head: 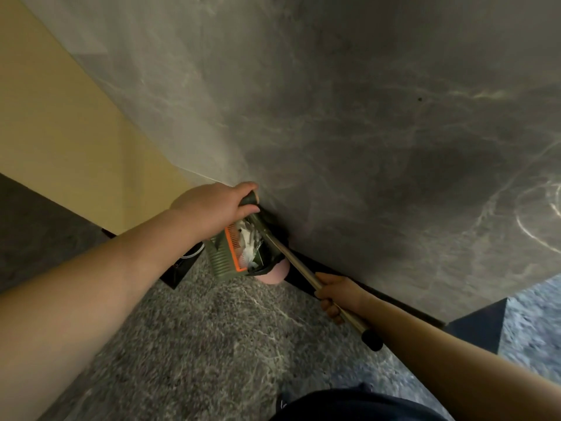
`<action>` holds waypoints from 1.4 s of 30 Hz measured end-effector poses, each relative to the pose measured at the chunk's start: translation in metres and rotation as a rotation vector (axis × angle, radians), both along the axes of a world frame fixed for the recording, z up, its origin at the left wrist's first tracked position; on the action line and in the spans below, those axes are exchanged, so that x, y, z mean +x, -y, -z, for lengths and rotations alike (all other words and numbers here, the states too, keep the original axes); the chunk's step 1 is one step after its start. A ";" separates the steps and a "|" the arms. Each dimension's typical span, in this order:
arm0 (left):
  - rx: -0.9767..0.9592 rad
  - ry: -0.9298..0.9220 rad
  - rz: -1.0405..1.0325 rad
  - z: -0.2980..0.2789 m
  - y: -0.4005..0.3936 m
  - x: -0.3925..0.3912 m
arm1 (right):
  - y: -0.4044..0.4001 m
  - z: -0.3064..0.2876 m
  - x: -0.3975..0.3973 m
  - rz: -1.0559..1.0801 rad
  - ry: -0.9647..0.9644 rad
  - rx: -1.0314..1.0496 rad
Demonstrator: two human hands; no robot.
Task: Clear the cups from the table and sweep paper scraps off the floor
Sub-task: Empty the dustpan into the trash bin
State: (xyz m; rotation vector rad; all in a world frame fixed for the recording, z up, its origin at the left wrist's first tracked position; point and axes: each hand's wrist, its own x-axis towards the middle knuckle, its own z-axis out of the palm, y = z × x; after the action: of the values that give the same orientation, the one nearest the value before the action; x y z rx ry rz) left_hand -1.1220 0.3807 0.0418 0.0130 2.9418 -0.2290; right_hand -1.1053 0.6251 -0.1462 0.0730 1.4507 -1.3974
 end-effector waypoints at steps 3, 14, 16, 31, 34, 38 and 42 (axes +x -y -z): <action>-0.029 0.037 0.021 0.011 -0.011 0.002 | -0.001 0.001 0.001 0.027 0.025 0.000; -0.099 0.039 0.054 0.012 0.007 -0.003 | -0.009 -0.003 -0.002 0.029 0.029 0.004; -0.095 0.023 0.037 0.006 0.015 -0.006 | -0.012 -0.006 -0.003 0.019 0.030 -0.005; -0.089 0.025 0.071 -0.004 0.009 -0.019 | -0.015 -0.010 -0.014 0.012 0.066 -0.017; -0.071 0.027 0.073 0.006 0.007 -0.011 | -0.015 -0.009 -0.014 0.007 0.072 -0.021; -0.056 0.009 0.014 -0.005 0.015 -0.013 | -0.019 -0.009 -0.015 0.017 0.035 0.011; -0.089 0.008 0.009 -0.005 0.005 -0.013 | -0.019 -0.010 -0.012 0.018 0.016 0.010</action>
State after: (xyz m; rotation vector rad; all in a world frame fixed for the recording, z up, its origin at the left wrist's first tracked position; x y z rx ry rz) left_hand -1.1346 0.3761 0.0469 0.0141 2.9214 -0.3595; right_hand -1.1174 0.6441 -0.1365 0.1043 1.4470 -1.4014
